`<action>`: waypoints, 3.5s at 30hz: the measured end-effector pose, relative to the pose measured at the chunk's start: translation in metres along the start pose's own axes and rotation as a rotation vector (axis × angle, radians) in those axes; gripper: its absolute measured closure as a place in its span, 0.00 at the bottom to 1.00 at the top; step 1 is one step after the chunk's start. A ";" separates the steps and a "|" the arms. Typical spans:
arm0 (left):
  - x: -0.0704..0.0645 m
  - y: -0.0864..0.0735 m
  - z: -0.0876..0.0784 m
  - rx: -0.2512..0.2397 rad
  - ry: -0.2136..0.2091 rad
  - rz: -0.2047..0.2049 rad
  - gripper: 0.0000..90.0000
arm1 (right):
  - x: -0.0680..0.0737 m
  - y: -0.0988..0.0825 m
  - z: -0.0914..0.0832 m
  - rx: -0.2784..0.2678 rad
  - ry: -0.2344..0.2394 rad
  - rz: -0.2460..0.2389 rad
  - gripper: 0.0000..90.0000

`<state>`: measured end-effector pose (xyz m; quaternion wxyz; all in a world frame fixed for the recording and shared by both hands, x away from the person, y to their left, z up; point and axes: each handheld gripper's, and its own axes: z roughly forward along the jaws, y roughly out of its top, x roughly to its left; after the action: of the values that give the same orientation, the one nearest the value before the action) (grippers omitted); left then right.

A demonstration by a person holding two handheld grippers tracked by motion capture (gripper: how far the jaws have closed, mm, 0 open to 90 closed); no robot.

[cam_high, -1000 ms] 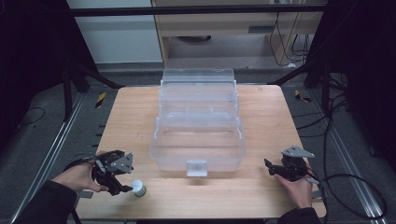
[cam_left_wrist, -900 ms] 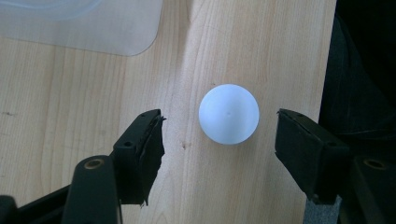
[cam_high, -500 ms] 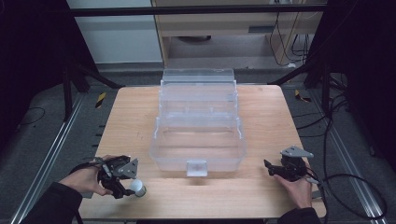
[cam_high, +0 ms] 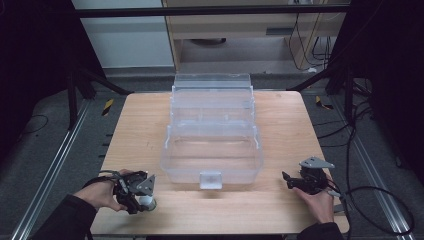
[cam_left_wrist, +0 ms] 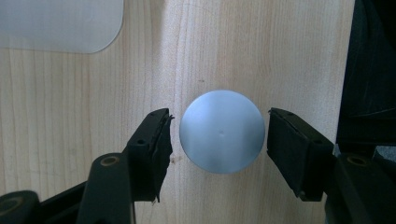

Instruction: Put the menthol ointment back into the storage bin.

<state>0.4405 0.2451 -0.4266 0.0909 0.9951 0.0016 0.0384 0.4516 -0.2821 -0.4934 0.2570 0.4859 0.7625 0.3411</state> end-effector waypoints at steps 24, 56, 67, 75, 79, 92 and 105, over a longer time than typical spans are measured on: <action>0.004 0.007 -0.017 0.021 0.017 0.014 0.55 | 0.000 0.000 0.001 0.010 0.002 -0.007 0.23; 0.042 0.024 -0.113 -0.030 0.093 -0.071 0.56 | 0.000 0.000 0.001 0.016 0.008 -0.011 0.23; 0.055 0.033 -0.125 -0.059 0.094 -0.081 0.56 | 0.001 -0.001 0.002 0.018 0.013 -0.006 0.23; 0.068 0.043 -0.126 -0.055 0.090 -0.081 0.56 | 0.000 -0.001 0.002 0.018 0.017 -0.007 0.23; 0.074 0.051 -0.125 -0.059 0.087 -0.080 0.56 | 0.000 -0.001 0.002 0.018 0.017 -0.005 0.23; 0.089 0.075 -0.114 -0.069 0.075 -0.060 0.56 | 0.000 -0.001 0.001 0.010 0.022 -0.006 0.23; 0.100 0.092 -0.094 -0.056 0.058 -0.052 0.56 | 0.000 -0.001 0.002 0.012 0.027 -0.007 0.23</action>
<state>0.5331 0.1732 -0.3098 0.1196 0.9903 0.0289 0.0647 0.4523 -0.2814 -0.4955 0.2449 0.4800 0.7697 0.3423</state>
